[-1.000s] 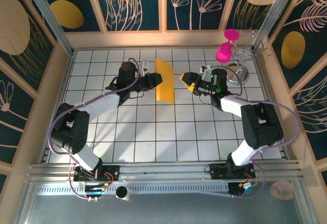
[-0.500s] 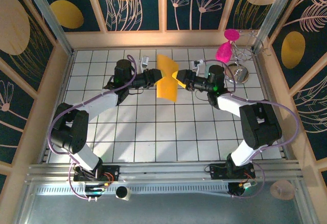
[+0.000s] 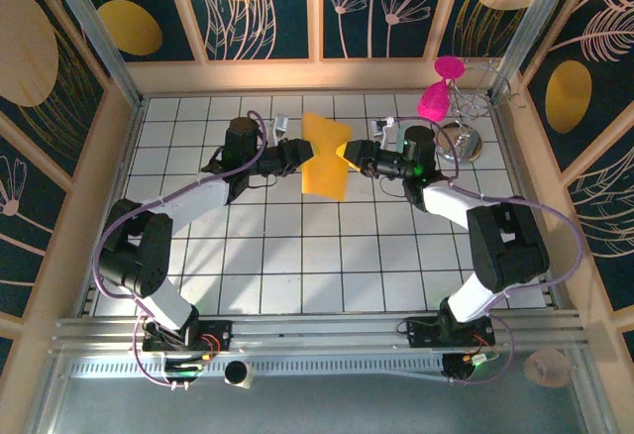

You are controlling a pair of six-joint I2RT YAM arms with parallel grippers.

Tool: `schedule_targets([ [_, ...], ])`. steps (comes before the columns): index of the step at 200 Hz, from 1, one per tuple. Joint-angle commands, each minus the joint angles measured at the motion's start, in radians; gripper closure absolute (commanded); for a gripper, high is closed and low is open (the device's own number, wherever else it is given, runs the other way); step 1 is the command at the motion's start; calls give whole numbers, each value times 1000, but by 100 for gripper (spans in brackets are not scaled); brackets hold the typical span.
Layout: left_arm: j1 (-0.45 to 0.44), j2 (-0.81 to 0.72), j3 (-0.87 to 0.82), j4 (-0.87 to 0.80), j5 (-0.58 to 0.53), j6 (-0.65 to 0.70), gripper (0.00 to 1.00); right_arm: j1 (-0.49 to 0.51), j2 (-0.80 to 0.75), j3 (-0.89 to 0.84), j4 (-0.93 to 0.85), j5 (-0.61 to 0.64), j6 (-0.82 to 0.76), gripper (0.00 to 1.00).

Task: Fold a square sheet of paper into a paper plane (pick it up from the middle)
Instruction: First fold in half a square sheet of paper at the center of the table.

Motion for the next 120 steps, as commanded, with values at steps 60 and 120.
schedule_targets([
  [60, 3, 34, 22, -62, -34, 42, 68, 6, -35, 7, -81, 34, -32, 79],
  [120, 3, 57, -25, -71, -45, 41, 53, 21, -1, 57, -232, 105, -83, 98],
])
